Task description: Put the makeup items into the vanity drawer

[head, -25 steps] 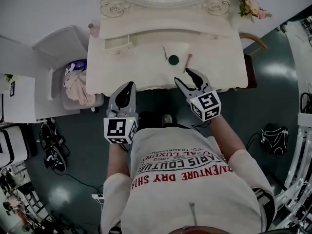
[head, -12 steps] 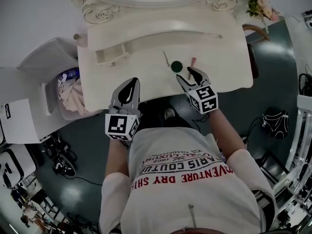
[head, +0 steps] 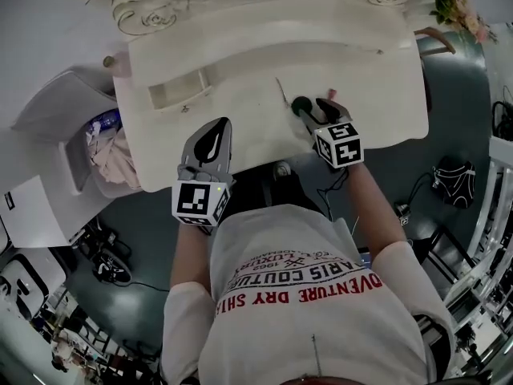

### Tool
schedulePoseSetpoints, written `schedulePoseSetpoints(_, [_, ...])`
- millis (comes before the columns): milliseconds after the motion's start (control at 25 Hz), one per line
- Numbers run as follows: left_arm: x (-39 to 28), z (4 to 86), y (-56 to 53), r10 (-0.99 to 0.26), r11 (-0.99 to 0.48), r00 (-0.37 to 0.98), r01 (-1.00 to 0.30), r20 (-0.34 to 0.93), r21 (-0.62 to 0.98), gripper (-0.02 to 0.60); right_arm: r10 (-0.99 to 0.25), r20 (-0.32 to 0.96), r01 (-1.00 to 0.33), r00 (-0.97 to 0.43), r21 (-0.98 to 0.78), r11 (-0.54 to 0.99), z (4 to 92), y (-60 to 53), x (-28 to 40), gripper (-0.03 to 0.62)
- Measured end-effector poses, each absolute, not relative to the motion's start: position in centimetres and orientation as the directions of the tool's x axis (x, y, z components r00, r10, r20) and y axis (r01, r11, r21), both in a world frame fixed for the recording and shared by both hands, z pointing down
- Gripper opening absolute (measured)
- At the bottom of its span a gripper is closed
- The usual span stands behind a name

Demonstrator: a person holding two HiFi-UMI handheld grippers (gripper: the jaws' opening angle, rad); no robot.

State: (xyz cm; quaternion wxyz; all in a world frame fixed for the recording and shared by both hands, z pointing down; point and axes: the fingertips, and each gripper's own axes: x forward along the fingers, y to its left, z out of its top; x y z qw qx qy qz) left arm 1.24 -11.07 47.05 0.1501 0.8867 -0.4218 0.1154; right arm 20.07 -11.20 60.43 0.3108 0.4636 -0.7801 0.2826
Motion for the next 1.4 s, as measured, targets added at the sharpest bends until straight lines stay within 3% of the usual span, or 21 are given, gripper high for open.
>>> schedulePoseSetpoints(400, [1.3, 48.6, -11.3, -0.682, -0.617, 0.639, -0.764, 0.356, 0.189, 0.009, -0.469, 0.811, -0.897, -0.348, -0.144, 0.418, 62.2, -11.4, 19.4, 0.153])
schedulePoseSetpoints(440, [1.2, 48.5, -11.3, -0.680, -0.620, 0.641, -0.762, 0.355, 0.187, 0.009, -0.465, 0.807, -0.892, -0.363, -0.159, 0.422, 62.1, -11.2, 19.3, 0.141])
schedulePoseSetpoints(520, [1.1, 48.2, -11.5, -0.680, -0.625, 0.643, -0.759, 0.353, 0.180, 0.009, -0.459, 0.797, -0.886, -0.392, -0.192, 0.423, 62.1, -11.0, 18.8, 0.049])
schedulePoseSetpoints(960, [-1.2, 44.8, -12.4, -0.714, -0.624, 0.636, -0.768, 0.291, 0.147, 0.009, -0.574, 0.721, -0.895, -0.388, -0.147, 0.420, 55.8, -13.7, 16.6, 0.043])
schedulePoseSetpoints(1400, [-11.4, 40.3, -14.0, -0.806, -0.549, 0.551, -0.832, 0.215, 0.077, 0.009, -0.591, 0.622, -0.808, -0.514, -0.119, 0.577, 50.0, -17.7, 3.7, 0.043])
